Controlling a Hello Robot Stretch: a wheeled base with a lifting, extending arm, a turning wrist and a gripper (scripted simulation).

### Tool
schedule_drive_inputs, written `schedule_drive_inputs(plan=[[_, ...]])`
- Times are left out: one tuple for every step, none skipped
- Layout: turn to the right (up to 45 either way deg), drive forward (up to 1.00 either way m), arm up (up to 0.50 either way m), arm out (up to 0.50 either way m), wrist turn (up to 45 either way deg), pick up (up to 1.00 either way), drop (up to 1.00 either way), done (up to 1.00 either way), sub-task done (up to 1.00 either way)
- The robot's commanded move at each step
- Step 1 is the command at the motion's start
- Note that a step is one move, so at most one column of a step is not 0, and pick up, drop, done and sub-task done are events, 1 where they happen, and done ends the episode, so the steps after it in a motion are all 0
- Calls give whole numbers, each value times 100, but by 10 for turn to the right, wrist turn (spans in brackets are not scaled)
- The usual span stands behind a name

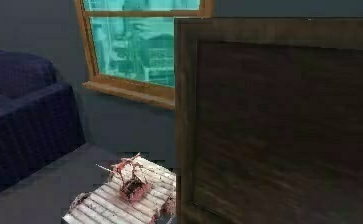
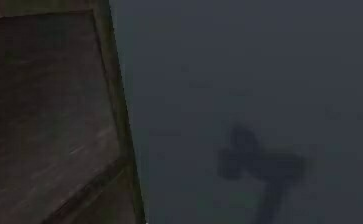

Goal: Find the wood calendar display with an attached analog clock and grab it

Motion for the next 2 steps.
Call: schedule_drive_inputs(plan=[[-450, 0, 0, 0, 0, 0, 0, 0, 0], [-150, 0, 0, 0, 0, 0, 0, 0, 0]])
